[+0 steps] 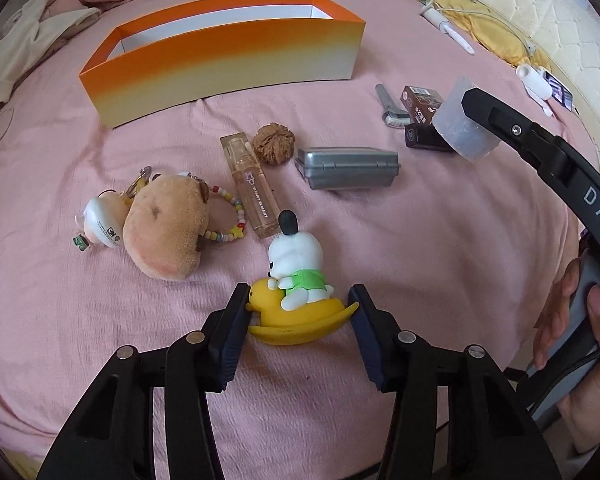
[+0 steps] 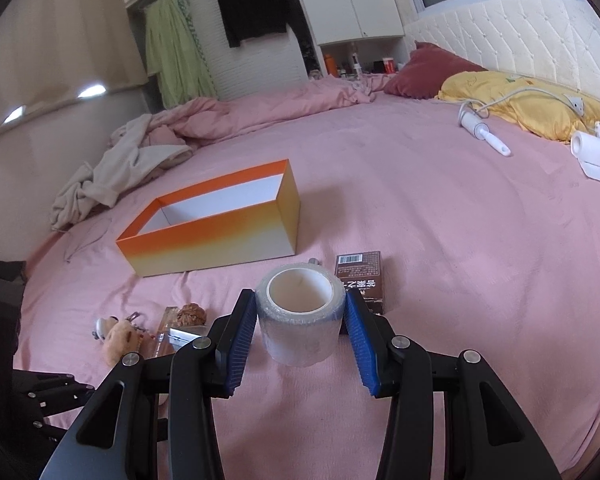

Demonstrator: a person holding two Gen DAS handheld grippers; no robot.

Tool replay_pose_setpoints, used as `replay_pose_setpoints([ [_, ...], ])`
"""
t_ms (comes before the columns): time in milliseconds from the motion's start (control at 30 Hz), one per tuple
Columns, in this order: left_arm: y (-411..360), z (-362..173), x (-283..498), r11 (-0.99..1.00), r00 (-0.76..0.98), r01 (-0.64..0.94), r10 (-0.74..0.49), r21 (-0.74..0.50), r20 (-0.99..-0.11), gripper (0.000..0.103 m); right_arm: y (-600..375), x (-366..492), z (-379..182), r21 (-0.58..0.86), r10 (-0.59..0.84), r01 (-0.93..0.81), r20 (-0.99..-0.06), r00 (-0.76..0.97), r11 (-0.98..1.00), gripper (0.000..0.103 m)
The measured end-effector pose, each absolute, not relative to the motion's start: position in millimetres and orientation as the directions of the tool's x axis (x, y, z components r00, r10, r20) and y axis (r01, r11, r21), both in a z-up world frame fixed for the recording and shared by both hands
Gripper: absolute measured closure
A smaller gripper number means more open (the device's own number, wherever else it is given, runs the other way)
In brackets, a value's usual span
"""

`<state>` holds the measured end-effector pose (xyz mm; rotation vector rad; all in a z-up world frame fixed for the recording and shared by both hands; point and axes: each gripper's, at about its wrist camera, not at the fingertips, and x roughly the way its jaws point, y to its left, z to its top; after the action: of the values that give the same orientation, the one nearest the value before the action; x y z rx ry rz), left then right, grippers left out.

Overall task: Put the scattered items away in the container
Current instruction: 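Carry the tape roll and duck figure over the box and release them inside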

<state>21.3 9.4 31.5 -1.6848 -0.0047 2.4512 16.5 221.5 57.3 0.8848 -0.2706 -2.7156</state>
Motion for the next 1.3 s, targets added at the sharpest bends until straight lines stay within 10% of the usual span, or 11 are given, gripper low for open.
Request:
replay_pose_setpoints([
  [300, -15.2, 81.4, -28.5, -0.981, -0.452, 0.053, 0.141, -0.185, -0.881, 0.052, 189.6, -22.4, 118.7, 0.252, -0.374, 0.281, -0.509, -0.775, -0.926, 0.059],
  [700, -37.7, 131.6, -121.8, -0.989, -0.520, 0.150, -0.094, 0.018, -0.849, 0.052, 122.6, -110.0, 191.2, 0.115, -0.417, 0.444, -0.608, -0.676, -0.888, 0.059],
  [1300, -48.0, 79.5, -144.5, -0.977, -0.414, 0.212, -0.077, -0.014, -0.907, 0.052, 117.0, -140.4, 100.7, 0.160, -0.355, 0.352, -0.713, -0.605, -0.922, 0.059],
])
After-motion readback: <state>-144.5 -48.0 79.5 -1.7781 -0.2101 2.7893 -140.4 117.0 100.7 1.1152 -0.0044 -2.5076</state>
